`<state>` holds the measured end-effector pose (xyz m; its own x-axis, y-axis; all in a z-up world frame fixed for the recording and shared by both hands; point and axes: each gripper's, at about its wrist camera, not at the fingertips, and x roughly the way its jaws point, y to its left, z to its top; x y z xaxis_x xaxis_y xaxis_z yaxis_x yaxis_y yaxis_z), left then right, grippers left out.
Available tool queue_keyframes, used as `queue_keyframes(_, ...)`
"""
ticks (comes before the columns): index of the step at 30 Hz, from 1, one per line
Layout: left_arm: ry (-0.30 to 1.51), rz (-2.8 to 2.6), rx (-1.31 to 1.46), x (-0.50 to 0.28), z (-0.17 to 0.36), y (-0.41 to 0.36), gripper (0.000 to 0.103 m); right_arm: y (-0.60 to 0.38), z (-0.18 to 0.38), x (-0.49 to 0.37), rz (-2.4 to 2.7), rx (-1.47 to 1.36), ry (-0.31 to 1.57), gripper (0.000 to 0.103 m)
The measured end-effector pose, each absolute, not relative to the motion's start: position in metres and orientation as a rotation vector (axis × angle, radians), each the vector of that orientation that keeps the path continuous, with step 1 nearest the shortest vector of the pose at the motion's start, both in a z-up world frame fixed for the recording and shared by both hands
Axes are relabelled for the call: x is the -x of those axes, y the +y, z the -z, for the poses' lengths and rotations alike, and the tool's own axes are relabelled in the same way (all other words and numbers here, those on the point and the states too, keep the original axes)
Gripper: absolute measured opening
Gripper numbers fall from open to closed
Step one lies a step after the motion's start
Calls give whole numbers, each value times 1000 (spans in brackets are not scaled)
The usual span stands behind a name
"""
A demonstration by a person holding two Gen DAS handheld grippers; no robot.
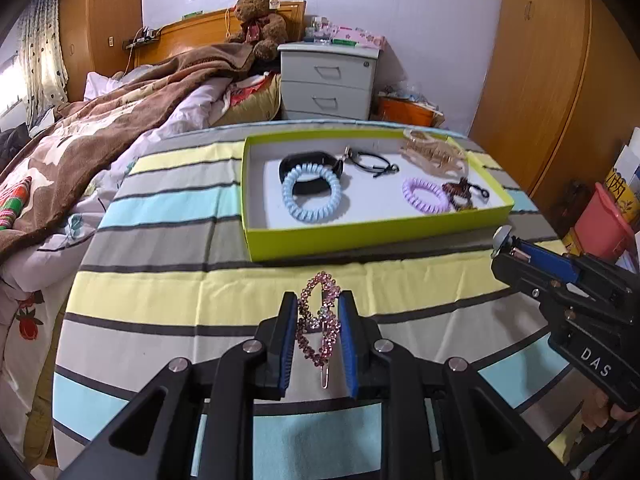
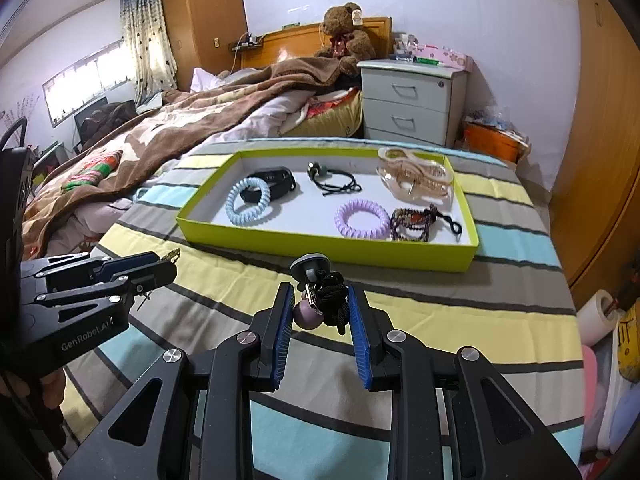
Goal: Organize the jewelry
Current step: 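Carry the hair clip and pink-ball hair tie over the green tray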
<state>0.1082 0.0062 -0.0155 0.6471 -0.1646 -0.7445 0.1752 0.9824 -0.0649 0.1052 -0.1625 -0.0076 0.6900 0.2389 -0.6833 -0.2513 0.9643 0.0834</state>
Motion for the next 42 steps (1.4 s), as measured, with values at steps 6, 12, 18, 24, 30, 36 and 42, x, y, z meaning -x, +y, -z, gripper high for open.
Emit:
queue_keyframes(6, 808, 198, -11, -106, -2, 6, 22, -163, -7, -103, -272, 22, 730, 28)
queue_keyframes(12, 771, 206, -12, -112, -20, 5, 22, -165, -23, -109, -268, 34, 697, 28)
queue_keyframes(18, 753, 215, -2, -130, -32, 4, 22, -172, -33, -127, -259, 28, 685, 28)
queue_keyframes(24, 752, 231, 0, -151, -34, -3, 22, -173, -29, -154, -261, 36, 710, 28)
queue_keyframes(30, 778, 252, -11, -171, -22, -16, 22, -172, -18, -182, -274, 56, 744, 28)
queue_keyframes(36, 819, 262, -12, -188, -5, -24, 22, -171, -1, -208, -272, 81, 790, 28)
queue_keyframes(42, 850, 264, -15, -200, 10, -28, 22, -166, 10, -231, -281, 98, 825, 28)
